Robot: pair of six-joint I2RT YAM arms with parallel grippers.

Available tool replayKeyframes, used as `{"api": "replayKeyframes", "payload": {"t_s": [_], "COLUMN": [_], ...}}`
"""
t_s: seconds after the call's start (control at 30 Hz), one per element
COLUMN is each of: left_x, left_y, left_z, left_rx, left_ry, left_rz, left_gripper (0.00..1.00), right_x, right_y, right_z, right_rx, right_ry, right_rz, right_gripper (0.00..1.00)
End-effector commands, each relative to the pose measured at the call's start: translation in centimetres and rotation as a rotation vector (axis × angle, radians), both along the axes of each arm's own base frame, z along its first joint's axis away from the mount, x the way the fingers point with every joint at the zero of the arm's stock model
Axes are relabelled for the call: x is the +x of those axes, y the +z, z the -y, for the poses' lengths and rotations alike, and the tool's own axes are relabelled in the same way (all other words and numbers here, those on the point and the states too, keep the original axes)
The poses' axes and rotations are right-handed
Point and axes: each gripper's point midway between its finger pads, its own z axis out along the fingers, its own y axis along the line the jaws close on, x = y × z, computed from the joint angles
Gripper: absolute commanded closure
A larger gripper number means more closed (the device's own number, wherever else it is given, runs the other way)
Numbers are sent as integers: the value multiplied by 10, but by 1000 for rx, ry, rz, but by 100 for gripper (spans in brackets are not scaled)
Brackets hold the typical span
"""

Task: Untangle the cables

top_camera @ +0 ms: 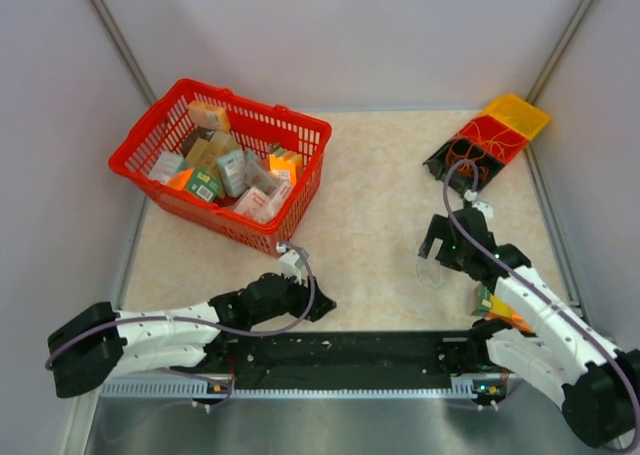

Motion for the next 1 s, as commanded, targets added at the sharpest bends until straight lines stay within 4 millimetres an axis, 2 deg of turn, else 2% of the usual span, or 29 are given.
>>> {"api": "replayKeyframes", "payload": {"t_s": [0.0,0.23,0.4,0.47,0.6,0.7,0.8,0.97], "left_x": [7,7,7,7,7,7,7,7], "left_y": [20,20,19,19,20,20,21,20], "left_z": [7,8,14,14,11,10,11,11], "left_rx": [-65,-63,-44,-44,-56,-59,-64,-72], "left_ry": [30,26,8,8,15,15,10,7], "left_rz": [11,12,4,4,11,12,12,11], "left_gripper": [39,39,39,40,39,40,40,40], "right_x": [-12,-20,-30,-34,-33,-33,-32,-25], "right_y": [-28,-52,-70,-78,-89,-93,-92,-79], "right_z": [-17,-30,-33,-32,-26,-26,-41,-70], "right_rx": [40,66,-40,-80,-165,-243,-269,-232], "right_ry": [75,103,106,101,82,92,129,179], "right_rz": [-151,-217,-261,-281,-312,-328,-312,-273], "right_gripper": [1,8,9,12,45,48,58,89]}}
